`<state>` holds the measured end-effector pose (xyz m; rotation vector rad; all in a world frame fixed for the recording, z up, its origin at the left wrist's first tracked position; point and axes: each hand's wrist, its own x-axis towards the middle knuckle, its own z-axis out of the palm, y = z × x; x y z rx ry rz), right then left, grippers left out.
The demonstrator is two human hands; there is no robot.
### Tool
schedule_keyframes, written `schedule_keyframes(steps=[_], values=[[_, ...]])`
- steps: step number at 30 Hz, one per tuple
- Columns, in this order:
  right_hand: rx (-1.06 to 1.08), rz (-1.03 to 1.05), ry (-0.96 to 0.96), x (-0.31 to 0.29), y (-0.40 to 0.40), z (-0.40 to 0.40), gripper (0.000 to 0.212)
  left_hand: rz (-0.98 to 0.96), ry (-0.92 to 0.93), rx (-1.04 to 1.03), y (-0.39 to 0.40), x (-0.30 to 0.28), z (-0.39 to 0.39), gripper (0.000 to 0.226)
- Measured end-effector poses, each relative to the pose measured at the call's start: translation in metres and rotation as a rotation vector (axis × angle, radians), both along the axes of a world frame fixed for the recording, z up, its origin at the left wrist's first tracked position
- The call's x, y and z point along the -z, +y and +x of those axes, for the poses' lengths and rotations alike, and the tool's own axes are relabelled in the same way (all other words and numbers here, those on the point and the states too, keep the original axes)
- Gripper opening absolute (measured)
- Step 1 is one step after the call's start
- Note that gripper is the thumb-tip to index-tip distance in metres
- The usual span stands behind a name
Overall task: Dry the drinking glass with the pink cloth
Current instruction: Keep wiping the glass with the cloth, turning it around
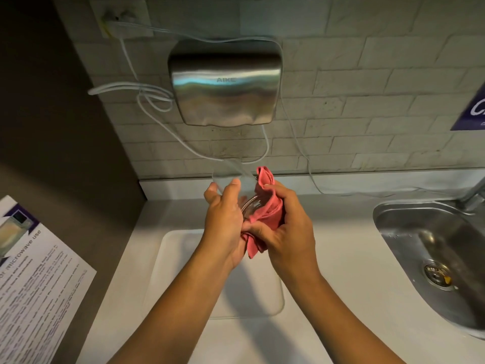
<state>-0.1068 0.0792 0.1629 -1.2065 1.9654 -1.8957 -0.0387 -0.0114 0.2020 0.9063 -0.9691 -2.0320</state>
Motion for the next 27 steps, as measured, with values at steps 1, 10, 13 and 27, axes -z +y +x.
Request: schedule_keyframes(steps=[1, 10, 13, 27], values=[[0.003, 0.007, -0.023, -0.002, 0.0, -0.001, 0.06, -0.028, -0.018, -0.007, 0.001, 0.001, 0.0, 0.056], [-0.015, -0.045, -0.296, -0.012, 0.005, 0.0, 0.028, -0.319, -0.074, 0.015, 0.005, 0.005, 0.014, 0.06], [-0.121, 0.056, -0.212, -0.016, 0.01, 0.007, 0.047, -0.435, -0.118, 0.046, 0.007, 0.009, 0.018, 0.065], [-0.21, 0.101, -0.143, 0.0, 0.002, 0.019, 0.061, -0.785, -0.125, 0.121, -0.005, 0.025, 0.033, 0.064]])
